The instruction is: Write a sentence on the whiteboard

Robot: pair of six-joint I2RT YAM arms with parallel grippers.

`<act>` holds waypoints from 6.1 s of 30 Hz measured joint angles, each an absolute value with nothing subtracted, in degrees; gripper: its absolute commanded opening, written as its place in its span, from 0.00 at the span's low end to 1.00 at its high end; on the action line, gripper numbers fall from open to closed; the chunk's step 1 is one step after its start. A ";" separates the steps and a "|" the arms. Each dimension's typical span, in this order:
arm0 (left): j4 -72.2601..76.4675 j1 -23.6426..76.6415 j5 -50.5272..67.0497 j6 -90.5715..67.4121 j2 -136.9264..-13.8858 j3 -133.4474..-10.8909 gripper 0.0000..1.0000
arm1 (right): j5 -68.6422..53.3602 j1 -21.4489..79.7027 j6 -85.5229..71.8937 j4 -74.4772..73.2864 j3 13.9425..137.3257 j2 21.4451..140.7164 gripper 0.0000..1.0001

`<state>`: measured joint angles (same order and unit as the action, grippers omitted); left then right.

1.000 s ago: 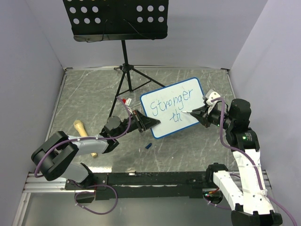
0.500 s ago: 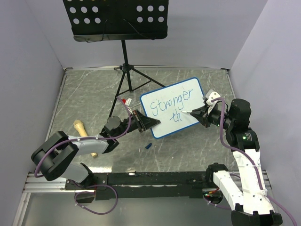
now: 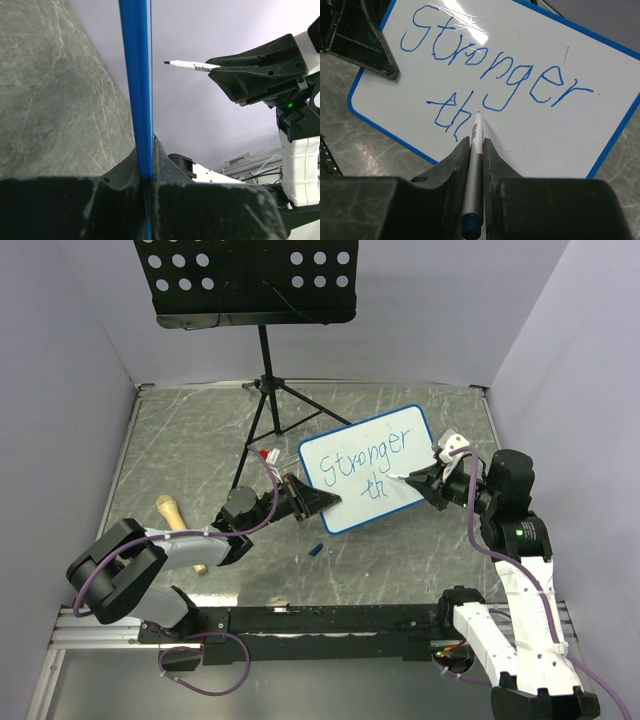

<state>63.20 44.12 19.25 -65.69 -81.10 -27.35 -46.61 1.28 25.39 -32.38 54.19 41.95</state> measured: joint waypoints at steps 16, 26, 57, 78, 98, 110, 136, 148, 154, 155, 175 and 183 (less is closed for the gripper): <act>63.22 44.14 19.03 -65.89 -80.75 -27.35 0.01 | -45.39 1.08 26.68 -32.05 54.17 42.48 0.00; 63.13 44.18 18.09 -66.83 -79.64 -27.35 0.01 | -44.18 1.08 27.31 -32.25 54.13 42.48 0.00; 62.70 44.16 17.02 -66.89 -79.44 -27.35 0.01 | -47.48 1.08 30.92 -37.17 54.08 42.78 0.00; 62.59 44.05 16.75 -66.89 -79.66 -27.35 0.01 | -44.23 1.08 27.75 -31.31 54.37 45.47 0.00; 62.72 44.05 15.05 -66.83 -78.76 -26.46 0.01 | -44.01 1.08 29.04 -35.09 53.19 42.44 0.00; 62.85 44.05 15.81 -66.92 -78.70 -26.41 0.01 | -45.52 0.71 26.06 -32.32 55.20 43.33 0.00; 63.46 43.88 14.79 -66.87 -78.13 -25.56 0.01 | -44.07 0.69 26.96 -33.58 52.97 42.22 0.00; 63.13 43.64 15.73 -66.92 -78.28 -25.47 0.01 | -44.29 0.71 26.06 -32.25 53.06 44.14 0.00; 63.11 43.57 16.82 -66.94 -79.02 -25.47 0.01 | -43.66 0.71 25.36 -30.44 53.30 45.43 0.00; 63.16 43.57 16.99 -66.96 -79.13 -25.47 0.01 | -43.46 0.69 25.34 -30.28 53.30 45.45 0.00; 62.54 43.57 15.33 -66.87 -77.84 -25.47 0.01 | -41.36 0.69 26.55 -31.53 53.28 43.86 0.00; 62.33 43.57 15.09 -66.78 -77.71 -25.39 0.01 | -41.36 0.69 26.89 -33.12 53.23 43.27 0.00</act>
